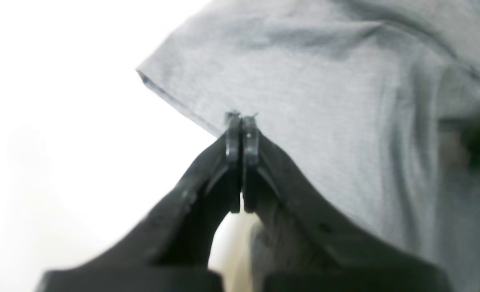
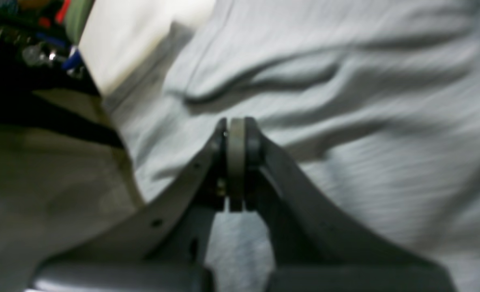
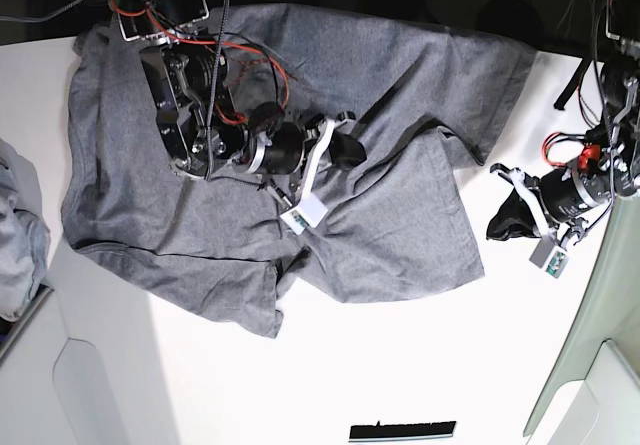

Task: Layout the t-shirt on the table in an organized manner, then fold the t-shirt properly
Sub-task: 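Sweep the right gripper across the shirt toward the hem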

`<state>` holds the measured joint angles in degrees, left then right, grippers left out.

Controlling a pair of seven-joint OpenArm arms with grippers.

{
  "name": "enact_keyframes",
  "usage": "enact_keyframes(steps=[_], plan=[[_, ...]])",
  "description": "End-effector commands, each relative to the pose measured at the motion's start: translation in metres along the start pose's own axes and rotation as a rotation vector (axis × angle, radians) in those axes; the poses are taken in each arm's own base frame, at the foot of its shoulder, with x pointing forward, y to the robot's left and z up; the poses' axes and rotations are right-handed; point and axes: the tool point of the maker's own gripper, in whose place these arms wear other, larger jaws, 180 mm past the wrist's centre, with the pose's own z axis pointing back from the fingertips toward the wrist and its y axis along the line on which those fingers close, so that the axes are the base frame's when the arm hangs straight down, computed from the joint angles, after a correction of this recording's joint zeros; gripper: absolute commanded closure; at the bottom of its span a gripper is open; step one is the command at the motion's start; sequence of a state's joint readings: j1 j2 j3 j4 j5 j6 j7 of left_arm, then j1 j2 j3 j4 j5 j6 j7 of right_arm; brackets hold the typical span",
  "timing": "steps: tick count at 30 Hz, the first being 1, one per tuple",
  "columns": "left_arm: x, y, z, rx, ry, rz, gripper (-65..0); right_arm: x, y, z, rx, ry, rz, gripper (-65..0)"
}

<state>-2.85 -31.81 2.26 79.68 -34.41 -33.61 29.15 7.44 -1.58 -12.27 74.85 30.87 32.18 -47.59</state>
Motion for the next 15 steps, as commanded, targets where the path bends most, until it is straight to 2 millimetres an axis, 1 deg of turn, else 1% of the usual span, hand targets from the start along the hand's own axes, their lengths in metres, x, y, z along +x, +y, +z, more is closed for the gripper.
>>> enact_keyframes(steps=[1,3,5,7,9,11,12,15], plan=[[0.021,0.004,-0.007,-0.013,-0.049,0.008,0.0,0.012,0.01,-0.001,0.028,-0.04,0.032,0.0],[0.024,-0.003,-0.029,-0.043,-0.033,0.037,0.0,-0.001,0.018,-0.008,0.035,-0.005,0.053,0.0],[0.026,-0.019,-0.05,-0.094,-0.014,0.041,0.0,-0.01,0.024,-0.014,0.031,0.026,0.094,0.0],[0.026,-0.038,-0.064,-0.146,0.0,0.035,0.0,-0.017,0.028,-0.02,0.02,0.057,0.133,0.0],[0.023,-0.048,-0.075,-0.165,0.003,0.04,0.0,-0.021,0.029,-0.023,0.007,0.079,0.152,0.0],[0.011,-0.05,-0.082,-0.154,0.03,0.024,0.0,-0.025,0.026,-0.023,-0.007,0.099,0.161,0.0],[0.002,-0.05,-0.085,-0.144,0.056,0.014,0.0,-0.028,0.024,-0.024,-0.014,0.11,0.163,0.0],[-0.024,-0.041,-0.088,-0.116,0.108,0.023,0.0,-0.035,0.021,-0.025,-0.021,0.133,0.159,0.0]])
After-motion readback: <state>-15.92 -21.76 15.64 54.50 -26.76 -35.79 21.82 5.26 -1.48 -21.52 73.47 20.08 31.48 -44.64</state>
